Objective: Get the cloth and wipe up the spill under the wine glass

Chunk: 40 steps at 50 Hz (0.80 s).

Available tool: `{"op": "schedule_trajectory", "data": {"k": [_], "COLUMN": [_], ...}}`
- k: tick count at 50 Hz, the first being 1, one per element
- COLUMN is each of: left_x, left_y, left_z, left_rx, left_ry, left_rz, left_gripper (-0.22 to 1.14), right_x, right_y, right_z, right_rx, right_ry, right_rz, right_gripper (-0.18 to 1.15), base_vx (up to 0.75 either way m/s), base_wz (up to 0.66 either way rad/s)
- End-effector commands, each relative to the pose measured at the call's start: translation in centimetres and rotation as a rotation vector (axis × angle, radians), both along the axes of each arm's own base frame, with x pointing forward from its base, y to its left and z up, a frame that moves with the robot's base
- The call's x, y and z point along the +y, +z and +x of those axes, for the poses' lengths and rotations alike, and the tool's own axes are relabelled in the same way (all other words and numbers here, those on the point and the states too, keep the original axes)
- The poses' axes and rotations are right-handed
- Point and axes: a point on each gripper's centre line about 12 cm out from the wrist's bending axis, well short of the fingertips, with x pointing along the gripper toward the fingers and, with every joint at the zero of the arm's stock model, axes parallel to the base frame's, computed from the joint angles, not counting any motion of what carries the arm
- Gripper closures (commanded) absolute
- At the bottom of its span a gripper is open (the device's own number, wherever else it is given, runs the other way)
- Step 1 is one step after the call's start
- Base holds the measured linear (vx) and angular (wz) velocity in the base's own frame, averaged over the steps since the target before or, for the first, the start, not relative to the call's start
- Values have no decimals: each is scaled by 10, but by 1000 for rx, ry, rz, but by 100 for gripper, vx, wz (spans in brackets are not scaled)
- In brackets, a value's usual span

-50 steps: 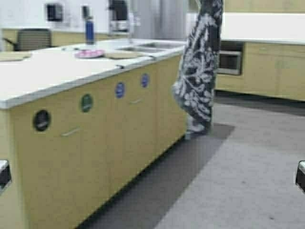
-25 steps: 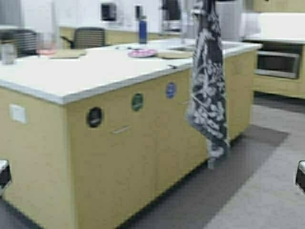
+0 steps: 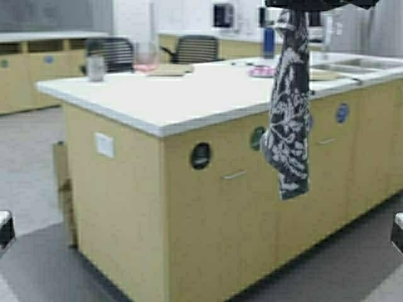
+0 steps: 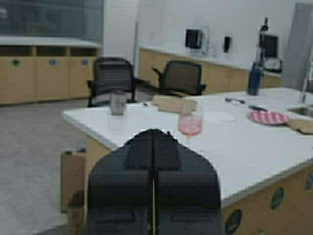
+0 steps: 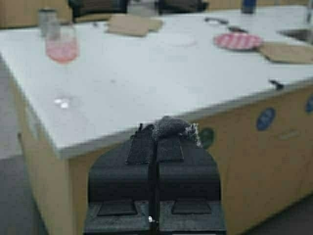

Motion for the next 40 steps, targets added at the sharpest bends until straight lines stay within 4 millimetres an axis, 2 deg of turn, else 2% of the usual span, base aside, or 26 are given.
{"op": "schedule_trajectory", "data": {"k": [1,14,27,32,40], "left_x": [0,0,1,1,-5], "left_y": [4,2,7,15,28], "left_z": [-1,1,14,25,54], "left_rx": [-13,-2,21,42,94], "left_ry": [-1,-1,-2,-2,-45], "left_rz": [-10,-12,-19,-20,1], "left_gripper": [89,89,89,89,89], "right_x": [1,0,-6,-9,-13], "right_y": [25,25,27,27,34], "right_z": [1,0,-14,-20,-28], "right_rx": [-73,-73,-78,-79,-94], "right_ry": [0,0,-2,-2,1], "right_rz": [26,26,28,31,68], "right_gripper": [90,90,90,90,90], "base_vx": [8,8,10,13,13], "base_wz": [31,31,33,36,30]}}
